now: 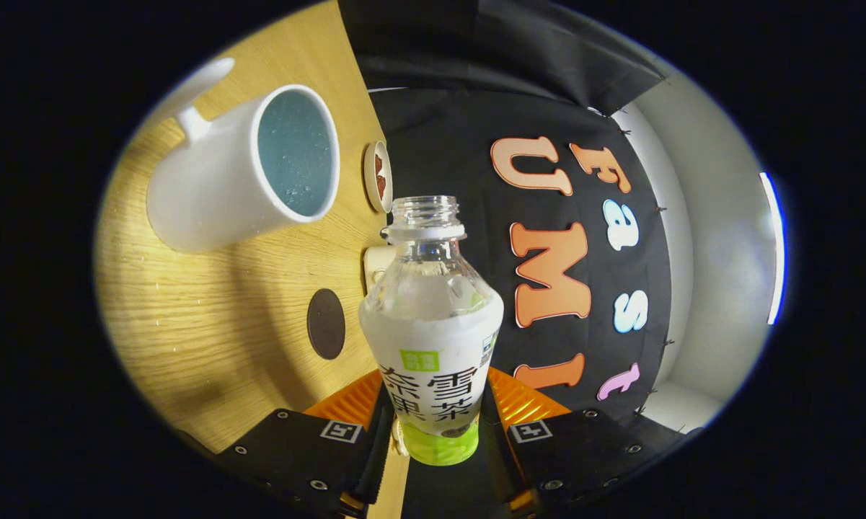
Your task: Take the bottle from table, then pour the juice into the cup, finally place the bottle on the coaster
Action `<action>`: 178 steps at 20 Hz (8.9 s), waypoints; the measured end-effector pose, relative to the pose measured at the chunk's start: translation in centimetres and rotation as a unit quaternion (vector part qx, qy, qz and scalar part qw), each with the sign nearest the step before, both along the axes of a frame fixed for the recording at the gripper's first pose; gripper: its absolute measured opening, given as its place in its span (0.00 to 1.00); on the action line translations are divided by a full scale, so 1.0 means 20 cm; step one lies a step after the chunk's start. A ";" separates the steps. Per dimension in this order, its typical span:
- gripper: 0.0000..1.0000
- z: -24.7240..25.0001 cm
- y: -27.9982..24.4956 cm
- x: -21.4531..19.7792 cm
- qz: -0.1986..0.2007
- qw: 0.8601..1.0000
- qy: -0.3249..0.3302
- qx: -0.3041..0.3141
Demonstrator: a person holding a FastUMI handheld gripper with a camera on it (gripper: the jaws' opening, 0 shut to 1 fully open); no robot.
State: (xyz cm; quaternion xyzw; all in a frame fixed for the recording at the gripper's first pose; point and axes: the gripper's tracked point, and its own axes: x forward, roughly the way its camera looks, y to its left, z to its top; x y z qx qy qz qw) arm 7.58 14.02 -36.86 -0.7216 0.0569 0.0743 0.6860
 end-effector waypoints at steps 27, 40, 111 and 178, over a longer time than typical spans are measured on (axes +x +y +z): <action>0.60 0.18 0.07 0.03 0.058 0.994 -0.035 -0.087; 0.60 0.20 0.08 0.02 0.066 0.992 -0.038 -0.097; 0.60 0.14 0.19 0.08 0.108 0.977 0.031 -0.182; 0.97 0.92 -0.09 -0.25 -0.114 0.726 0.065 0.675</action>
